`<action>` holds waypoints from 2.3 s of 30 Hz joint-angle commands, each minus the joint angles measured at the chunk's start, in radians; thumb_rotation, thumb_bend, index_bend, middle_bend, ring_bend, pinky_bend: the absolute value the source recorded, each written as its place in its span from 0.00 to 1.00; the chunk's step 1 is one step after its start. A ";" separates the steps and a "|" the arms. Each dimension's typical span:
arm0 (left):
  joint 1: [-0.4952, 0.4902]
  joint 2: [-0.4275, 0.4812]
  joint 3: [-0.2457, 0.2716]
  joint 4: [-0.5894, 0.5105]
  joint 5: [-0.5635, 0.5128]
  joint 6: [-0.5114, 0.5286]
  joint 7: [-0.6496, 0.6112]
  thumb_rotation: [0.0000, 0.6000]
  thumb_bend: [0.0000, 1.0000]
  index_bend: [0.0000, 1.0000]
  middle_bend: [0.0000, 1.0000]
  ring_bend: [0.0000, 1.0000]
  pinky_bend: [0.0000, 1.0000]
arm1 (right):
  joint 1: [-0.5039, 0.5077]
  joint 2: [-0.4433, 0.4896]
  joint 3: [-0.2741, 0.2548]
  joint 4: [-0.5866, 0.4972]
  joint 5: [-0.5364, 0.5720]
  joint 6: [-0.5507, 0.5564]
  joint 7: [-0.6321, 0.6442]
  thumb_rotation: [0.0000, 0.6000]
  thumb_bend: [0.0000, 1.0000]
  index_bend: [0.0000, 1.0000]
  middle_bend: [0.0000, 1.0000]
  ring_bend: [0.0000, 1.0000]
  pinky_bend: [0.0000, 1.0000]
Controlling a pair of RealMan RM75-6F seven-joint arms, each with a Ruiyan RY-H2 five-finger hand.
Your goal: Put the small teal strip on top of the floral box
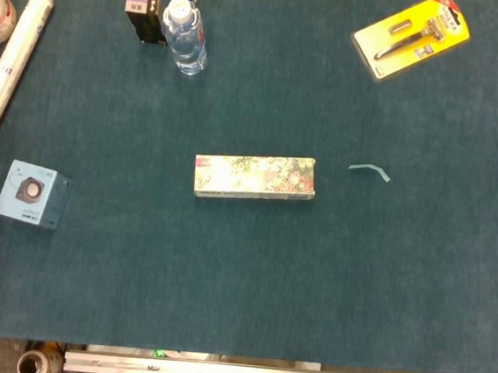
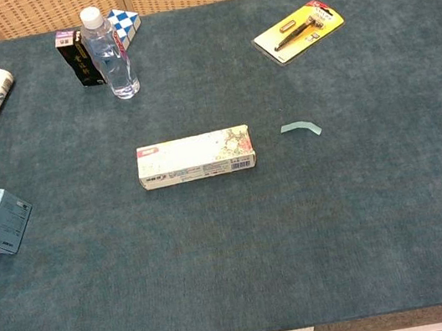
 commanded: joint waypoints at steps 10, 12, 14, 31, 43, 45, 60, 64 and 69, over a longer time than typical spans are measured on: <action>0.003 0.010 0.002 -0.005 0.017 0.009 -0.013 1.00 0.25 0.13 0.21 0.18 0.07 | 0.031 0.013 0.007 -0.017 -0.018 -0.029 0.014 0.94 0.18 0.29 0.47 0.37 0.47; 0.002 0.011 0.001 -0.003 0.018 0.009 -0.016 1.00 0.25 0.13 0.21 0.18 0.07 | 0.049 0.027 0.012 -0.031 -0.022 -0.053 0.013 0.94 0.18 0.29 0.49 0.41 0.47; 0.000 0.013 0.001 -0.004 0.020 0.005 -0.018 1.00 0.25 0.13 0.21 0.18 0.07 | 0.072 0.039 0.017 -0.046 -0.026 -0.082 0.009 0.94 0.18 0.29 0.50 0.43 0.50; -0.017 0.030 -0.001 -0.013 0.044 -0.005 -0.032 1.00 0.25 0.13 0.21 0.18 0.07 | 0.348 -0.030 0.063 -0.092 0.019 -0.451 -0.074 0.94 0.21 0.46 1.00 1.00 1.00; -0.020 0.028 0.005 -0.007 0.050 -0.014 -0.034 1.00 0.25 0.13 0.21 0.18 0.07 | 0.504 -0.218 0.088 0.024 0.143 -0.636 -0.177 0.94 0.26 0.50 1.00 1.00 1.00; -0.022 0.026 0.006 -0.005 0.050 -0.017 -0.035 1.00 0.25 0.13 0.21 0.18 0.07 | 0.523 -0.245 0.090 0.045 0.169 -0.656 -0.198 0.94 0.27 0.50 1.00 1.00 1.00; -0.035 0.016 0.010 0.002 0.050 -0.039 -0.032 1.00 0.25 0.13 0.21 0.18 0.07 | 0.616 -0.379 0.071 0.139 0.311 -0.752 -0.314 0.94 0.27 0.53 1.00 1.00 1.00; -0.033 0.013 0.012 0.008 0.048 -0.039 -0.040 1.00 0.25 0.13 0.21 0.18 0.07 | 0.633 -0.414 0.069 0.165 0.343 -0.757 -0.337 0.94 0.27 0.54 1.00 1.00 1.00; -0.033 0.011 0.015 0.017 0.045 -0.043 -0.051 1.00 0.25 0.13 0.21 0.18 0.07 | 0.648 -0.447 0.066 0.196 0.384 -0.760 -0.366 0.94 0.27 0.54 1.00 1.00 1.00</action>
